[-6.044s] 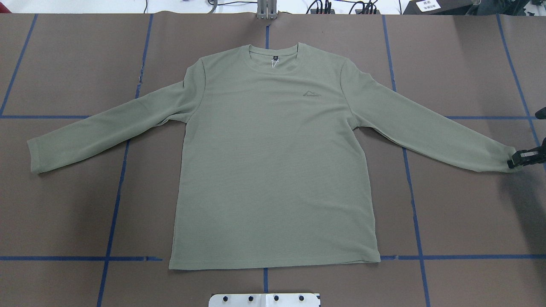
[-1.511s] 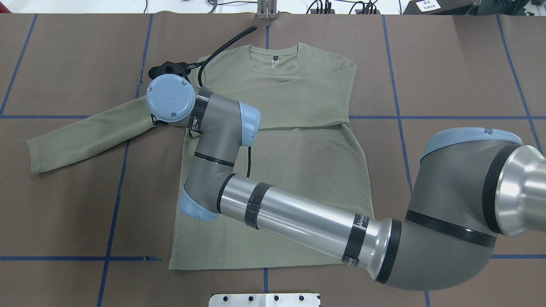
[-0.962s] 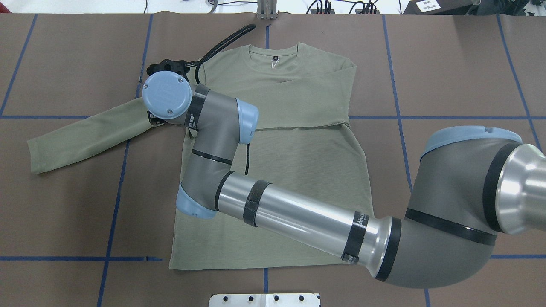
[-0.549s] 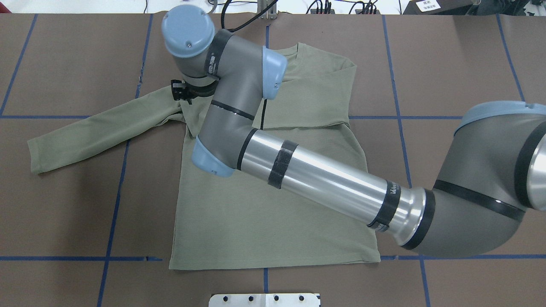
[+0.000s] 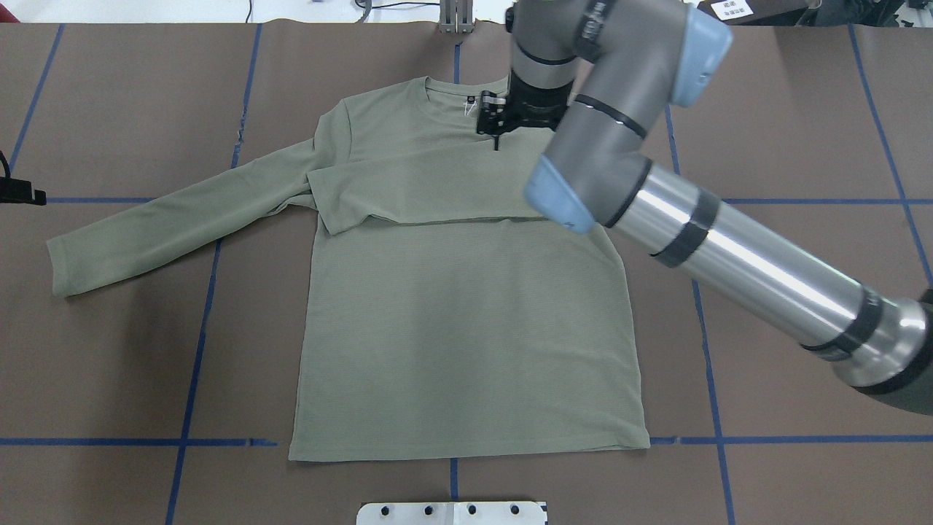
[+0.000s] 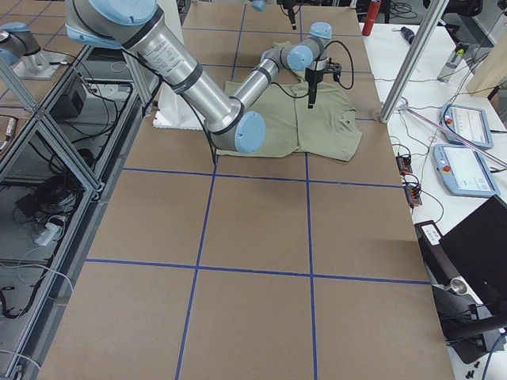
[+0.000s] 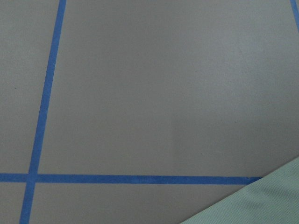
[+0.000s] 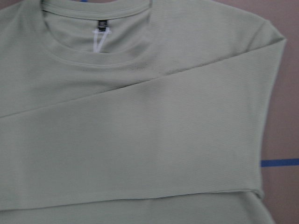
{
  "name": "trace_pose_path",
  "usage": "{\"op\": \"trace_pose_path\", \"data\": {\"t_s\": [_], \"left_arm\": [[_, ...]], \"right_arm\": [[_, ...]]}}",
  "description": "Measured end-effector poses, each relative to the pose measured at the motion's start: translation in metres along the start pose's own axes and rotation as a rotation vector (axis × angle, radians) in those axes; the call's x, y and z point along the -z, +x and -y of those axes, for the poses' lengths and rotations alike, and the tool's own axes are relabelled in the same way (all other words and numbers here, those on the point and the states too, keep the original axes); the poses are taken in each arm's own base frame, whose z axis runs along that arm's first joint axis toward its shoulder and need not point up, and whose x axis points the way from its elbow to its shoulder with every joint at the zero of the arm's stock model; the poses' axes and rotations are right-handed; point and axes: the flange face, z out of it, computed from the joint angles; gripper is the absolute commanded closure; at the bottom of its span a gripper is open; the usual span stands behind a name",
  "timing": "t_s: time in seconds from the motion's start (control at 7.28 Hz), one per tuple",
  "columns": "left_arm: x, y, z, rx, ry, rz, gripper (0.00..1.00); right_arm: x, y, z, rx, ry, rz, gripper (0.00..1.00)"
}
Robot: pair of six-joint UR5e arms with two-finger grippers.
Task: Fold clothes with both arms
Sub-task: 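Release the sleeve and raise the right gripper while the left gripper grasps the other cuff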
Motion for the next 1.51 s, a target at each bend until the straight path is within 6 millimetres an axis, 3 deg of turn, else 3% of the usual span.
{"op": "trace_pose_path", "data": {"t_s": [0.27, 0.41, 0.55, 0.82, 1.51], "left_arm": [[-0.033, 0.014, -0.035, 0.051, -0.023, 0.052, 0.01], [-0.05, 0.016, -0.048, 0.073, -0.029, 0.082, 0.02], [-0.063, 0.015, -0.055, 0.08, -0.029, 0.108, 0.03], [-0.07, 0.01, -0.061, 0.081, -0.031, 0.13, 0.14], [-0.071, 0.005, -0.064, 0.083, -0.034, 0.139, 0.42]], "right_arm": [[0.013, 0.125, 0.003, 0.066, -0.022, -0.026, 0.0], [0.02, 0.17, 0.003, 0.099, -0.028, -0.031, 0.0], [0.024, 0.196, 0.002, 0.115, -0.03, -0.035, 0.0], [0.03, 0.212, 0.001, 0.123, -0.026, -0.033, 0.0], [0.039, 0.215, 0.0, 0.117, -0.036, 0.002, 0.0]]}}
